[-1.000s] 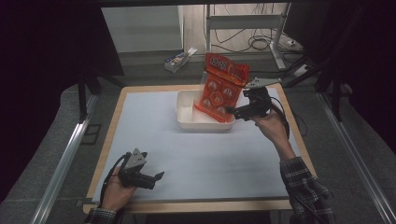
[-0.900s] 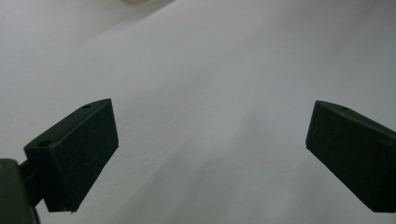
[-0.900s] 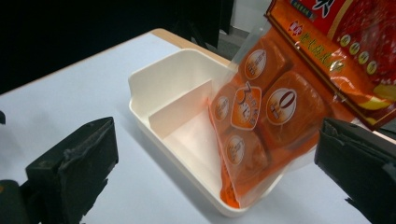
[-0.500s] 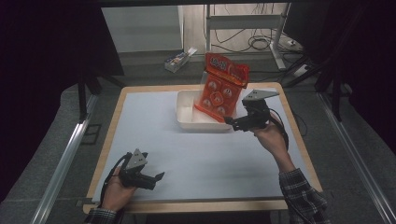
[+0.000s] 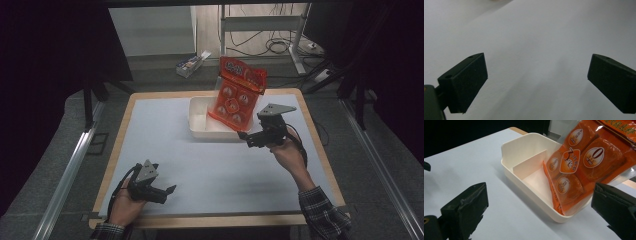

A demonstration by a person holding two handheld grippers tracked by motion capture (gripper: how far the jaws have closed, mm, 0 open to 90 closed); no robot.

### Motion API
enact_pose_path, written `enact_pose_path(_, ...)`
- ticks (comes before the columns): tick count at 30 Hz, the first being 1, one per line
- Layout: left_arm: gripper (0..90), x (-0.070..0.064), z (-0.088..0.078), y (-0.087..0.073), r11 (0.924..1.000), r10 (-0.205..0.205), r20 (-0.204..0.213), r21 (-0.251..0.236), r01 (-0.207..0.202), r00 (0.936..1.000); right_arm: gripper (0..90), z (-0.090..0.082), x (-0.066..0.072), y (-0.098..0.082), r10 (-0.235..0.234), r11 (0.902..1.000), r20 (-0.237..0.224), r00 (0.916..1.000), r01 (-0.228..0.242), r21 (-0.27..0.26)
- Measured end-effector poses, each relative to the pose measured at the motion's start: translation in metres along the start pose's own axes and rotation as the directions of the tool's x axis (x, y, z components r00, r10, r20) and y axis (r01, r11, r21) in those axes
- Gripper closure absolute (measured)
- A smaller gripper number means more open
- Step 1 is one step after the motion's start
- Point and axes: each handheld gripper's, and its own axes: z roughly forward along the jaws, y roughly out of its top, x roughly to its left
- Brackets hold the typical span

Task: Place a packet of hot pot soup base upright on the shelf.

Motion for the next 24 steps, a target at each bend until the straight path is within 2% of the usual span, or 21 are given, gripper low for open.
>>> enact_pose_path(9,2.6,0.0,0.0,0.0,1.0,0.005,-0.003,0.002,-0.005,1.0,0.8,-0.002,0.008,-0.009,-0.011,0.9998,-0.002,0.9999,0.011,0.017)
enact_pose_path(18,2.6,-0.001,0.0,0.0,1.0,0.008,-0.004,0.004,-0.008,1.0,0.7,-0.003,0.009,-0.02,-0.004,0.9994,-0.002,1.0,0.004,0.035)
enact_pose_path(24,2.7,-0.001,0.001,0.0,0.9999,0.015,-0.009,0.009,-0.015,0.9999,0.4,-0.003,0.008,-0.024,-0.017,0.9989,-0.003,0.9999,0.017,0.044)
